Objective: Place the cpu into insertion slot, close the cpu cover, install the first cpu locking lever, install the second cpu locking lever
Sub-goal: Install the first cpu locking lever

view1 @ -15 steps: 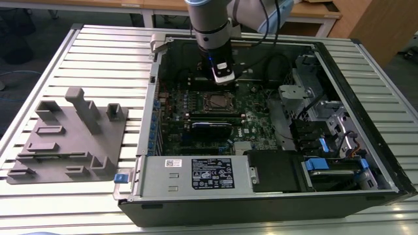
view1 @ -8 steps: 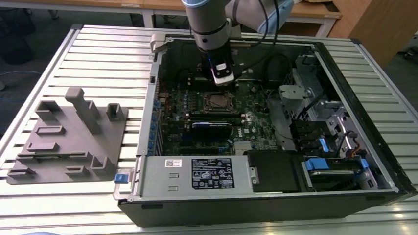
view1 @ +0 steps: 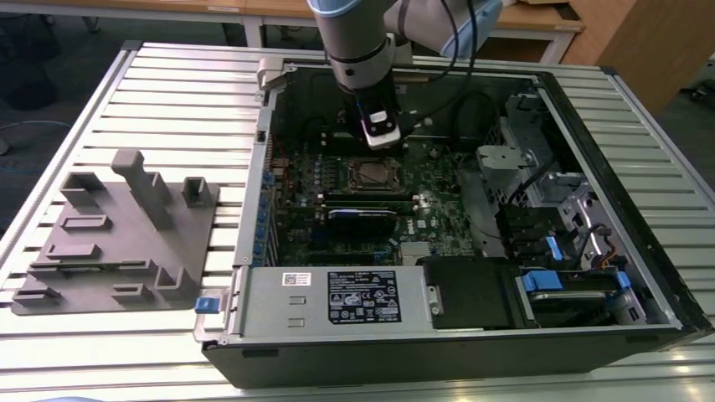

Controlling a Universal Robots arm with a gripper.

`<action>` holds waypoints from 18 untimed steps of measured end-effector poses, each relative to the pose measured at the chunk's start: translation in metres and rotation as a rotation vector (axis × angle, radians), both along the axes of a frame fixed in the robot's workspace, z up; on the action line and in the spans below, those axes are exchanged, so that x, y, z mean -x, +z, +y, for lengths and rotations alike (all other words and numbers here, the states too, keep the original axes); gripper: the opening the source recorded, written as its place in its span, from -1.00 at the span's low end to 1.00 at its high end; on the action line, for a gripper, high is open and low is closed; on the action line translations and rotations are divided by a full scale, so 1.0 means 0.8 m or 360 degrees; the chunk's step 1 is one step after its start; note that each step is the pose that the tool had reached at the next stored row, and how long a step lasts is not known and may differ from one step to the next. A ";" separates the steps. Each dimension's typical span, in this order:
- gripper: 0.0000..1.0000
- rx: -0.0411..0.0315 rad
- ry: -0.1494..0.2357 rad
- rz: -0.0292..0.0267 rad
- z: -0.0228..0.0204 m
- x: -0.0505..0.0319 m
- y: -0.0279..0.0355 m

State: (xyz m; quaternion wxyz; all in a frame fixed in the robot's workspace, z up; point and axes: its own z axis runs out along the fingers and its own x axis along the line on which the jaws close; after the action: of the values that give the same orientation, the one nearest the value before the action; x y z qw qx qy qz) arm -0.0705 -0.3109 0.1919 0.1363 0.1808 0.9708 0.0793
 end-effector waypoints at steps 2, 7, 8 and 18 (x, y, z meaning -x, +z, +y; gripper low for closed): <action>-0.79 0.0000 0.0000 -0.00091 -0.0002 0.001 -0.0015; -0.79 -0.0001 0.0000 -0.00263 -0.0009 0.001 -0.0039; -0.79 -0.0001 0.0000 -0.00263 -0.0010 0.001 -0.0035; -0.79 -0.0002 0.0000 -0.00262 -0.0025 0.001 0.0066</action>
State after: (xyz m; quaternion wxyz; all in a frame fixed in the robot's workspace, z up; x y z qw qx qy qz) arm -0.0712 -0.3129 0.1972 0.1442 0.1802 0.9696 0.0813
